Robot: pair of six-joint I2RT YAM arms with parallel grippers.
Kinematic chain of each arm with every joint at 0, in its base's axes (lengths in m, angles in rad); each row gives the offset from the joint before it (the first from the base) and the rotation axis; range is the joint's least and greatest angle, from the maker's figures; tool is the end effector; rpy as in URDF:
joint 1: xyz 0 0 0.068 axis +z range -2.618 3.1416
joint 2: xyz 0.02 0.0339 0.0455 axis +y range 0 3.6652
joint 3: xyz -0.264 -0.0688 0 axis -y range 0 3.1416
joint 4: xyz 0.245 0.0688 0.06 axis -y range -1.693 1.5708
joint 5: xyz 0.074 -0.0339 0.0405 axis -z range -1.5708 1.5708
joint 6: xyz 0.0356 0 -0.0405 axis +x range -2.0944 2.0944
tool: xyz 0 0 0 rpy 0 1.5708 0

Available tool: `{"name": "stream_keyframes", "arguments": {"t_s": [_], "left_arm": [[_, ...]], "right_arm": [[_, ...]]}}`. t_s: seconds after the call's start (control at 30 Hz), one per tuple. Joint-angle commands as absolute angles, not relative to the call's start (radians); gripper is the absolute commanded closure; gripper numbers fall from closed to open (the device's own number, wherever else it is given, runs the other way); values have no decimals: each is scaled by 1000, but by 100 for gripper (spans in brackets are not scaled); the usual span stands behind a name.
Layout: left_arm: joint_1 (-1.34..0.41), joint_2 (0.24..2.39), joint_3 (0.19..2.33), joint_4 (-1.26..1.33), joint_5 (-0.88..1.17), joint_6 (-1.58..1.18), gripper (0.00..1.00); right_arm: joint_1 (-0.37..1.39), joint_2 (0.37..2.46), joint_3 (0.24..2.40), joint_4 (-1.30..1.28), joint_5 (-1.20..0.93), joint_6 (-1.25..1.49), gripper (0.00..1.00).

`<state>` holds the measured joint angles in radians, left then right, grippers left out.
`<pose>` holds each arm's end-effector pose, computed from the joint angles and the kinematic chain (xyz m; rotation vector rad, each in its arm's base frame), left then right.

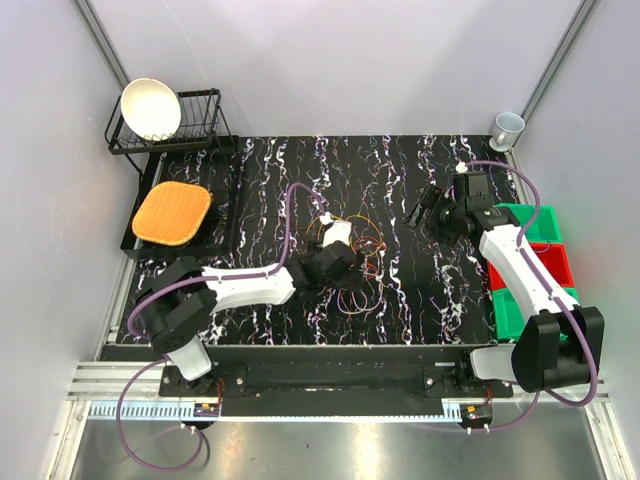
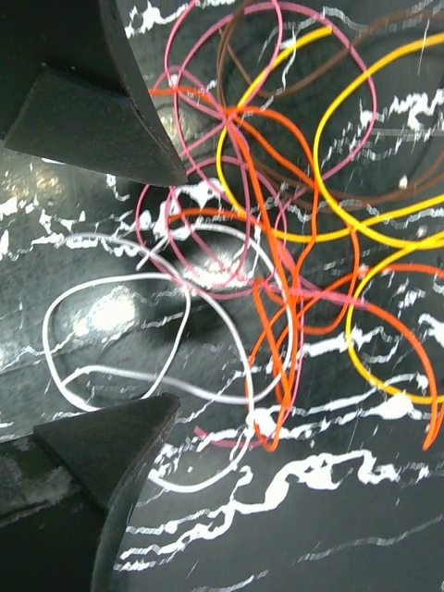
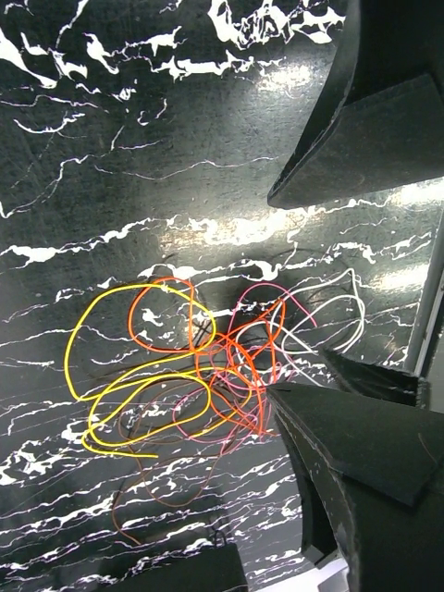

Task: Untangle the cables

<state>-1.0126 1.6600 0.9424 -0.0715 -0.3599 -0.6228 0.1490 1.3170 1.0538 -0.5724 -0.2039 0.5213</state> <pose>0.1924 -0.2844 0.1844 0.2794 2.3158 -0.4099 0.2747 0.0485 0.2825 0.3595 2.4319 0.5485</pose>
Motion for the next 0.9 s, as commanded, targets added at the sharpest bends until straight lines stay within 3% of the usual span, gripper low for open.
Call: {"name": "stream_keyframes", "arguments": {"t_s": [0.0, 0.37, 0.63, 0.87], "left_arm": [[-1015, 1649, 914, 28, -465, -623, 4], [-986, 1668, 931, 63, -469, -606, 12], [-991, 1484, 872, -34, -341, -626, 2], [-979, 1414, 811, -11, -414, -580, 5]], "right_arm": [[161, 1322, 1046, -551, -239, 505, 19], [166, 1333, 1040, -546, -236, 497, 18], [169, 1347, 1043, -543, -241, 495, 18], [176, 1370, 1046, -526, -262, 503, 18]]}}
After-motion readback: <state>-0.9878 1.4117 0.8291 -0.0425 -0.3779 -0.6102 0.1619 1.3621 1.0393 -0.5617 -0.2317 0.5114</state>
